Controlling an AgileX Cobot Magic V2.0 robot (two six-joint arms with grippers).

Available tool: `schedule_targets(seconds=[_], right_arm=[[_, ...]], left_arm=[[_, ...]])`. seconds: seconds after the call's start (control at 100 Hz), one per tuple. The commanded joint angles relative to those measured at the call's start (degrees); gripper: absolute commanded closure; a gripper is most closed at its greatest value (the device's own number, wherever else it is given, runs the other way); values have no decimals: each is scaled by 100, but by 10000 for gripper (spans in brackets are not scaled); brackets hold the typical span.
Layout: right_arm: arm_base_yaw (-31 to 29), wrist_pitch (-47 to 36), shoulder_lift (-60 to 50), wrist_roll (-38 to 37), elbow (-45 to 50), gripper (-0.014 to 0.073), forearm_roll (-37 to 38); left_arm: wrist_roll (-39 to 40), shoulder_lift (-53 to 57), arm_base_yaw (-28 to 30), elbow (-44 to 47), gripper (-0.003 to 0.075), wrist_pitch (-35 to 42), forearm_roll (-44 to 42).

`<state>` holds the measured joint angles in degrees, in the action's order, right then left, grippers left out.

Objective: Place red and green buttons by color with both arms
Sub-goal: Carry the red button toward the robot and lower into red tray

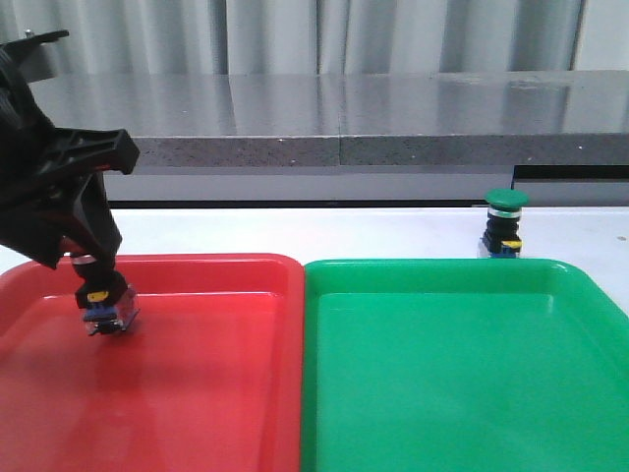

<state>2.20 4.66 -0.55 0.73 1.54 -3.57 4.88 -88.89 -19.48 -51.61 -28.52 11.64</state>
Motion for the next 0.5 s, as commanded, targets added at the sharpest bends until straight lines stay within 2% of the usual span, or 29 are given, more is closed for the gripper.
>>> schedule_targets(seconds=[0.0, 0.29, 0.36, 0.49], right_arm=[[7, -497, -16, 10, -79, 661, -9], [7, -497, -16, 10, -79, 661, -9], [7, -497, -16, 10, -79, 661, -9], [7, -497, -16, 10, -79, 661, -9]], left_arm=[[44, 100, -57, -122, 513, 263, 102], [44, 58, -57, -122, 499, 263, 102], [44, 58, -57, -122, 450, 263, 102], [44, 58, -57, -122, 314, 263, 102]])
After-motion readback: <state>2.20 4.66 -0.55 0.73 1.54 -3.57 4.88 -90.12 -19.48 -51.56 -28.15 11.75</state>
